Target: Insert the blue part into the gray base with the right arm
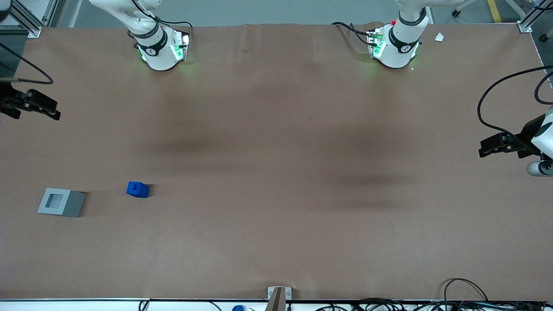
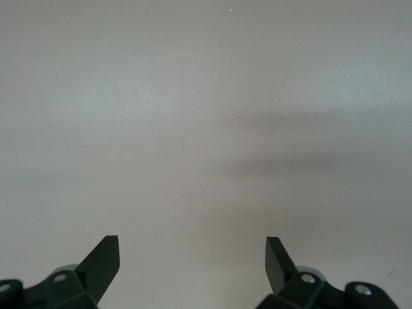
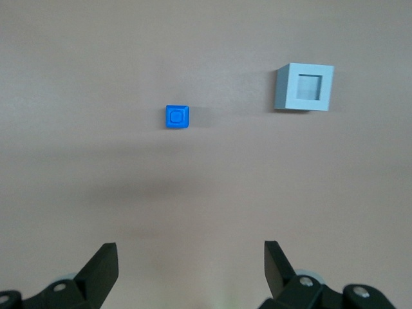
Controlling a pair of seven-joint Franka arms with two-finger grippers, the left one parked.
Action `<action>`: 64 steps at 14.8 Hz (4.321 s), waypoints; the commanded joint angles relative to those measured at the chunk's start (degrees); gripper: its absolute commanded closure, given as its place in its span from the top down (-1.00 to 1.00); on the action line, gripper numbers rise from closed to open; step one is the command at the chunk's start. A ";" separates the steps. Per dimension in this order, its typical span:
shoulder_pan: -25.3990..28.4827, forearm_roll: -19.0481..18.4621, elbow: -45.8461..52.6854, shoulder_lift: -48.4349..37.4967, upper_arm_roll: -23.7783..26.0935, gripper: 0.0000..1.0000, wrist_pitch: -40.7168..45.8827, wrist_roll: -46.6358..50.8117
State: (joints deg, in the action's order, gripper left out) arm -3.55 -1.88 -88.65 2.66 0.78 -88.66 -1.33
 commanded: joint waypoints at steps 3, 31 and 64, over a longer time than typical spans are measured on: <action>0.21 1.88 0.24 8.31 0.36 1.00 -9.32 3.07; 3.64 0.31 -10.31 25.90 0.18 1.00 -34.82 12.93; 2.06 -0.84 -22.09 23.97 0.80 0.92 -49.23 6.08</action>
State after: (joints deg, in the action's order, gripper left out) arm -0.73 -3.58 -108.16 28.57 0.98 -136.01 6.72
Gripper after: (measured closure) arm 0.031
